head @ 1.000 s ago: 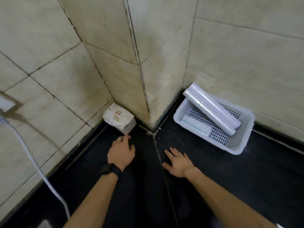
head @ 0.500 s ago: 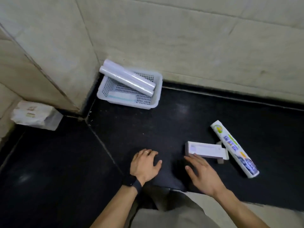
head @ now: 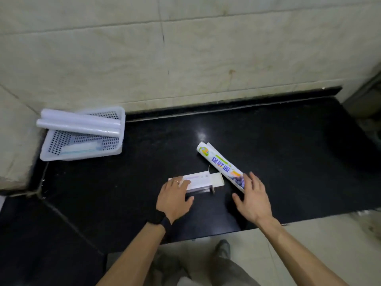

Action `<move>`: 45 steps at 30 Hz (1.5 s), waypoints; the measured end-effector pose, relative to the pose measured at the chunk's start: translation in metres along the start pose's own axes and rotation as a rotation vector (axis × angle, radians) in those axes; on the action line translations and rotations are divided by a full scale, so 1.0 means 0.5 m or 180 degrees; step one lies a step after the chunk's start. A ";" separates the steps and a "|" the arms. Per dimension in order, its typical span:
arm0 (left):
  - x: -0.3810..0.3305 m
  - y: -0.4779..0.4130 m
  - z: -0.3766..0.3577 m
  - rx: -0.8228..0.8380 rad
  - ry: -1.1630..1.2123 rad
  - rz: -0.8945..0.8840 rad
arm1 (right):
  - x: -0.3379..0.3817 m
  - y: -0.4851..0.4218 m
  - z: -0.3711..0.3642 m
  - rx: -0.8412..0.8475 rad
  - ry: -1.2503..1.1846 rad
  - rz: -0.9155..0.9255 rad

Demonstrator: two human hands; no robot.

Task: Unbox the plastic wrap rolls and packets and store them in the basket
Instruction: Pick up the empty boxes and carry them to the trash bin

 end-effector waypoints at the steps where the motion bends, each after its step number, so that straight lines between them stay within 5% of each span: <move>1: -0.017 -0.017 0.001 0.0055 -0.0054 0.0020 | -0.011 -0.011 -0.001 0.0087 0.0140 -0.0052; 6: -0.066 -0.089 -0.005 0.0324 -0.0426 0.0200 | -0.041 -0.056 -0.014 0.0554 0.0500 -0.0130; 14: -0.041 -0.119 -0.018 0.0525 -0.0649 0.0247 | -0.064 -0.114 -0.011 0.0521 0.0376 -0.0347; 22: -0.003 -0.074 0.004 0.0541 0.0050 0.0156 | -0.105 -0.032 -0.027 0.0812 -0.0984 -0.1010; 30: -0.144 -0.157 0.034 0.0483 0.0043 -0.0727 | -0.246 0.231 -0.041 -0.0369 -0.3098 -0.1517; 45: -0.920 0.026 -0.262 0.1547 -0.1186 -0.3037 | -0.474 0.741 -0.261 -0.2500 -0.4867 -0.3298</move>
Point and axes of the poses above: each hand's wrist, its own y-axis away from the middle knuckle, its own z-axis out of the back of the hand, x = y × z, the point moved 2 cm from there along -y, towards the middle knuckle, and after that the axes turned 14 degrees about x, right-handed, at the moved point
